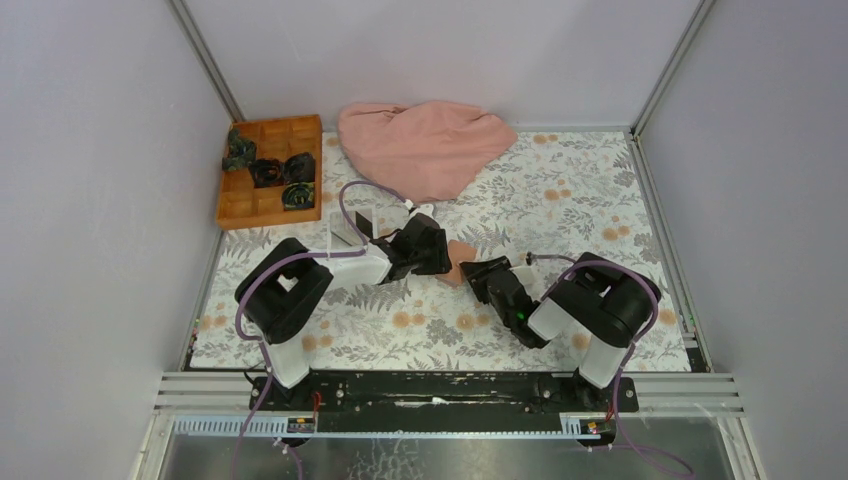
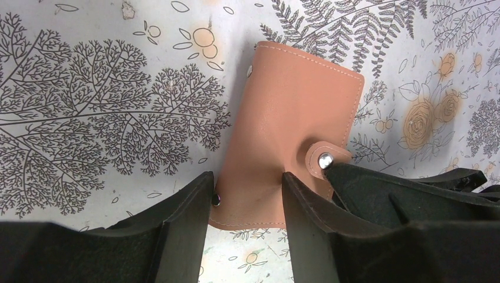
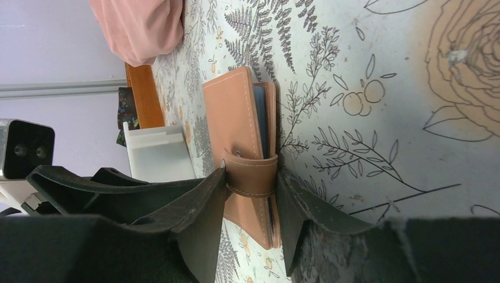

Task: Put the credit cards into the card holder
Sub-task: Close the card holder at the center of the board.

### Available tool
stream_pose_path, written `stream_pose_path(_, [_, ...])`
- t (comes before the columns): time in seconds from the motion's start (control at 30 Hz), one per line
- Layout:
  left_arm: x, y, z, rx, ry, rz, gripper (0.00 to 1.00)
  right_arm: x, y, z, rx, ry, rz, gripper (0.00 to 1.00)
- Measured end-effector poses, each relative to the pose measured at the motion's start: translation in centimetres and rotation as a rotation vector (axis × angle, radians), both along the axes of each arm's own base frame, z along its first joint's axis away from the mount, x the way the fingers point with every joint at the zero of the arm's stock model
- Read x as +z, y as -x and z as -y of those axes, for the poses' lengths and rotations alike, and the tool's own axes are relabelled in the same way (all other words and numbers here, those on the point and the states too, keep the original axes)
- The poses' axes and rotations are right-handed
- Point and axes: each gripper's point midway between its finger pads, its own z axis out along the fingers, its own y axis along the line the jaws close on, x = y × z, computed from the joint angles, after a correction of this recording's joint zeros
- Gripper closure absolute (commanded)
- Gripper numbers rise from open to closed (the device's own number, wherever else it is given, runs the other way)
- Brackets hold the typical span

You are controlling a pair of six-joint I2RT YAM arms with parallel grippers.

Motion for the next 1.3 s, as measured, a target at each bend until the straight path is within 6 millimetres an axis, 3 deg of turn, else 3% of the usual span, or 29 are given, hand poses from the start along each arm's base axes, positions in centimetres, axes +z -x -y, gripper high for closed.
stream_pose_path(0.97, [-0.1, -0.2, -0.3, 0.000, -0.016, 0.014, 0.46, -0.2, -1.0, -1.1, 0.014, -0.013, -0.037, 0.59])
stream_pose_path(1.3, [-0.1, -0.5, -0.6, 0.008, -0.027, 0.022, 0.46, -0.5, -1.3, -1.6, 0.020, -0.035, -0.050, 0.64])
